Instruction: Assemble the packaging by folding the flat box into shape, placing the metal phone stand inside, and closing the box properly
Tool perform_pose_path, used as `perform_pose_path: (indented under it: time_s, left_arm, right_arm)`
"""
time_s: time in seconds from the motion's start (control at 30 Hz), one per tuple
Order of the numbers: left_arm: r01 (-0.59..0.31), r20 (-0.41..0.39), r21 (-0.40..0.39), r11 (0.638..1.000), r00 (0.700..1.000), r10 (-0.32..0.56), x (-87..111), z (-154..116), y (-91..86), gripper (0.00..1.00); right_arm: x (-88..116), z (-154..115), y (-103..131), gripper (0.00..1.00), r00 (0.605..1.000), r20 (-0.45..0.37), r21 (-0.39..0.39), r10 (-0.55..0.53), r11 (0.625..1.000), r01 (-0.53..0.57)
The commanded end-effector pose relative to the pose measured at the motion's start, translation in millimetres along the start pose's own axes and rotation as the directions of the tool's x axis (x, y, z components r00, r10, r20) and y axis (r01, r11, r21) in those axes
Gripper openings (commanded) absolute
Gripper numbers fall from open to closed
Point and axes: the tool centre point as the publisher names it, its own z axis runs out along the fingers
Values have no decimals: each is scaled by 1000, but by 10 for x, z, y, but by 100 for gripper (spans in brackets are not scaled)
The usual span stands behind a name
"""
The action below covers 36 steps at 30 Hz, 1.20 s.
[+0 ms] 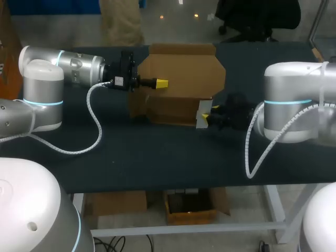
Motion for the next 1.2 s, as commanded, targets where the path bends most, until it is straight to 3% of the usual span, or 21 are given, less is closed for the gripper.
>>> perform_pose_path:
  time_s: [0.03, 0.63, 1.2]
  left_arm:
    - [0, -3, 0, 1000, 1000, 0, -15, 13, 34, 0]
    - [0, -3, 0, 1000, 1000, 0, -15, 13, 34, 0]
    - [0, -3, 0, 1000, 1000, 0, -15, 13, 34, 0]
  right_arm:
    - [52, 70, 6, 45, 999, 37, -1, 6, 1000, -6]
    - [59, 124, 19, 45, 984, 161, -31, 74, 997, -69]
    - [57, 146, 12, 45, 937, 308, -80, 164, 986, -146]
